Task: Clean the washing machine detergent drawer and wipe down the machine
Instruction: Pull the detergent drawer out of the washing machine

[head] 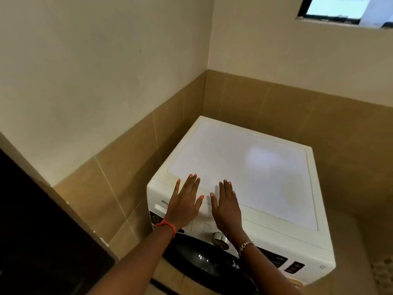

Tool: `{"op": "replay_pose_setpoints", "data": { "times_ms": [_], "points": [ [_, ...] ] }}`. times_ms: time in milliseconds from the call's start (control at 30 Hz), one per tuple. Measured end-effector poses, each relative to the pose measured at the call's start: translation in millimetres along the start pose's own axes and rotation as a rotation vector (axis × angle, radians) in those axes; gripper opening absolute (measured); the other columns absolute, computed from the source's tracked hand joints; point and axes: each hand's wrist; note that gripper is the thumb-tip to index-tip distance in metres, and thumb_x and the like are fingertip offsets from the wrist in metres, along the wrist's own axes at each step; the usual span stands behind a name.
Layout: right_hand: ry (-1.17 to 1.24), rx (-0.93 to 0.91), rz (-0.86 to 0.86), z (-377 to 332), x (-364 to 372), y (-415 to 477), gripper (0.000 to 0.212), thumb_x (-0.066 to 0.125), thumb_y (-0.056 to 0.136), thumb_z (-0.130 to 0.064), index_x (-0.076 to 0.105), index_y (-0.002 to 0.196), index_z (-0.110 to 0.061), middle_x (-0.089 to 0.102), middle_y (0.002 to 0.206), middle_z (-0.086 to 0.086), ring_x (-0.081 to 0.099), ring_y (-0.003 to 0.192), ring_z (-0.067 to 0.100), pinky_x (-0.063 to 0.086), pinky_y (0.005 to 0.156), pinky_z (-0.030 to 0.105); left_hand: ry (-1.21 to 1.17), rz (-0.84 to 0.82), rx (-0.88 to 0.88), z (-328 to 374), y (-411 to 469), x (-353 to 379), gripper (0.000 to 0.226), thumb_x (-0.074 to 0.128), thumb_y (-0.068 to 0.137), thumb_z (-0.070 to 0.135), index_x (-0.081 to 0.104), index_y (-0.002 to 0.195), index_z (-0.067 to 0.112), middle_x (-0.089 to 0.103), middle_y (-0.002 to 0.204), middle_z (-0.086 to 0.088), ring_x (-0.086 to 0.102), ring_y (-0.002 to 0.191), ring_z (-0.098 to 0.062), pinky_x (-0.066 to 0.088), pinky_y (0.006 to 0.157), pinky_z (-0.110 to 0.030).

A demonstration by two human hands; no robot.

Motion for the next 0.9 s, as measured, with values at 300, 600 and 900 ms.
{"op": "replay_pose_setpoints", "data": {
  "times_ms": [300,600,900],
  "points": [
    [-0.039,-0.054,-0.092,2,29,22,0.057,0.027,0.100,-0.037,0.010,0.149,-0.011,0.002,0.158,0.004,-0.002,0.145,0.015,-0.002,0.115,0.023,0.029,-0.096,-0.032,-23,-7,27,0.083,-0.014,0.077,0.053,0.004,0.149,0.018,-0.001,0.158,0.000,-0.005,0.145,-0.013,-0.003,0.118,-0.037],
    [-0.178,-0.129,-0.175,6,53,44,0.068,0.001,0.092,-0.050,0.003,0.149,-0.014,-0.005,0.158,0.003,-0.008,0.145,0.015,-0.010,0.112,0.026,-0.061,-0.141,-0.078,-36,-13,37,0.083,-0.011,0.077,0.051,0.010,0.149,0.015,0.001,0.158,-0.002,-0.002,0.146,-0.015,-0.001,0.117,-0.035],
    [-0.287,-0.179,-0.127,16,64,46,0.099,-0.036,0.069,-0.060,0.003,0.149,-0.015,-0.002,0.157,0.002,-0.006,0.145,0.014,-0.008,0.116,0.033,-0.253,0.068,-0.227,-44,-21,54,0.061,0.028,0.092,0.042,0.033,0.142,0.008,0.021,0.154,-0.011,0.016,0.144,-0.025,0.013,0.115,-0.044]
  ]
}}
Point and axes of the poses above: each hand's wrist, its own y-axis towards the middle knuckle, its own x-axis out of the palm, z = x × y
